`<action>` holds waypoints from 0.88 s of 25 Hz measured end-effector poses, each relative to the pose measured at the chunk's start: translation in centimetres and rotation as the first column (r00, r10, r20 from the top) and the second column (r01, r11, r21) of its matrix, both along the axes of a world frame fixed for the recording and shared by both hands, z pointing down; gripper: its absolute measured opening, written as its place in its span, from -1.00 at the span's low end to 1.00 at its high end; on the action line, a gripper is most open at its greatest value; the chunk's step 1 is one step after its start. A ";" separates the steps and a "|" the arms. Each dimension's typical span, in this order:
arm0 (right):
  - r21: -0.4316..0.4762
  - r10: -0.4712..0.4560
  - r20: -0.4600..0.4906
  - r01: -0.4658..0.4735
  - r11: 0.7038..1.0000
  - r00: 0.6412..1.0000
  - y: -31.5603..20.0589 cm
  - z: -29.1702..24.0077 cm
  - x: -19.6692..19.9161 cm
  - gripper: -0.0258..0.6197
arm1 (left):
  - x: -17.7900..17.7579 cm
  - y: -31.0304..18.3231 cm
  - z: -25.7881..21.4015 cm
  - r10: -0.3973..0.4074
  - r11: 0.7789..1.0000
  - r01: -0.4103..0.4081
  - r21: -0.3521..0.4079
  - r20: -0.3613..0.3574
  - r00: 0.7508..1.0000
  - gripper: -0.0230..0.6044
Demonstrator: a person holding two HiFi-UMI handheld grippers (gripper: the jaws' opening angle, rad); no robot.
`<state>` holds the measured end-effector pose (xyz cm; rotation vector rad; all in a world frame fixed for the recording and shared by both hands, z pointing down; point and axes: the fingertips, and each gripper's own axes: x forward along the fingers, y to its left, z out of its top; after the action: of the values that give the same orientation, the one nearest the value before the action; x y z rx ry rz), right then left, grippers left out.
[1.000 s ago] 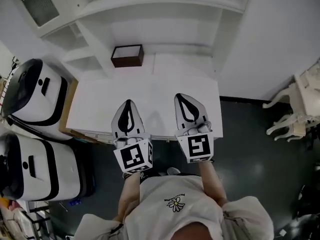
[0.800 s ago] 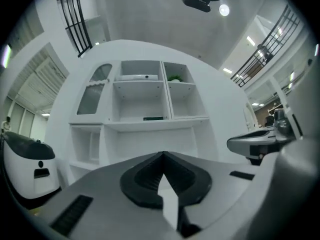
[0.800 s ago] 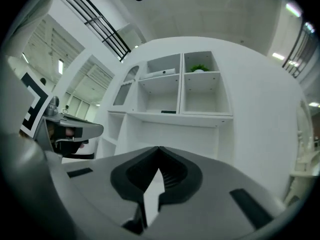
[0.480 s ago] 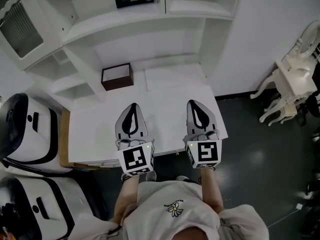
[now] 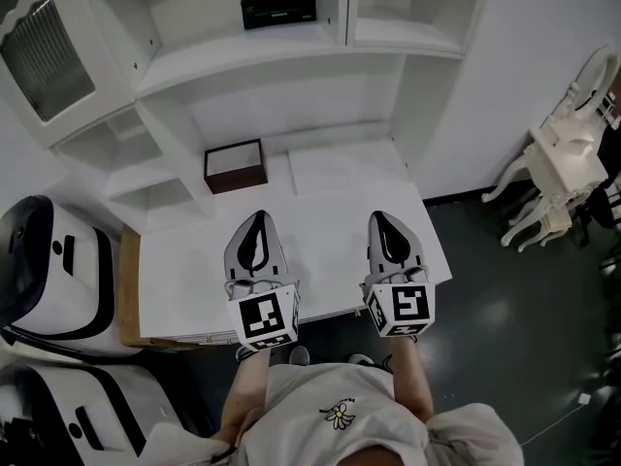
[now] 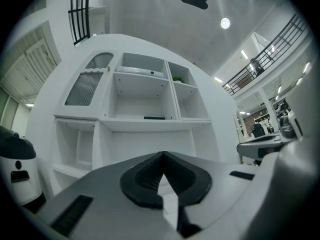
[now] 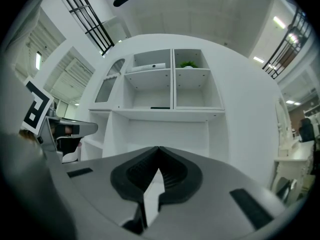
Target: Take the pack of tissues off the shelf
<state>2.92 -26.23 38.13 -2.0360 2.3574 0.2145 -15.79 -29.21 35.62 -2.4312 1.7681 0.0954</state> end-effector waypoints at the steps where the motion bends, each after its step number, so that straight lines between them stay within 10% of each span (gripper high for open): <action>1: -0.001 0.000 0.003 0.000 1.000 1.000 -0.2 -0.1 -0.2 -0.91 | -0.2 -0.2 0.0 -0.001 1.000 0.001 0.001 0.000 1.000 -0.93; 5: -0.016 -0.046 0.046 0.047 0.999 0.998 -0.9 -0.3 -1.0 -0.85 | -0.6 -0.9 -0.7 0.003 1.000 -0.003 0.009 -0.011 1.000 -0.93; 9: -0.011 -0.060 0.162 0.063 0.998 0.985 -1.7 -0.5 -1.1 -0.05 | -0.9 -1.5 -1.1 0.009 1.000 -0.008 0.015 -0.023 1.000 -0.93; 14: -0.024 -0.088 0.260 0.098 0.995 0.962 -3.0 0.0 -1.7 0.50 | -1.3 -2.1 -1.0 0.007 1.000 -0.007 0.011 -0.025 1.000 -0.93; 22: -0.025 -0.162 0.235 0.172 0.985 0.958 -6.2 -4.0 -4.7 0.51 | -3.8 -3.6 -0.6 -0.035 0.999 0.035 -0.014 -0.014 0.999 -0.93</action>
<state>-1.81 -32.45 34.13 -1.7547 2.3875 -0.0780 -19.59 -32.84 35.03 -2.4136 1.8218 0.0975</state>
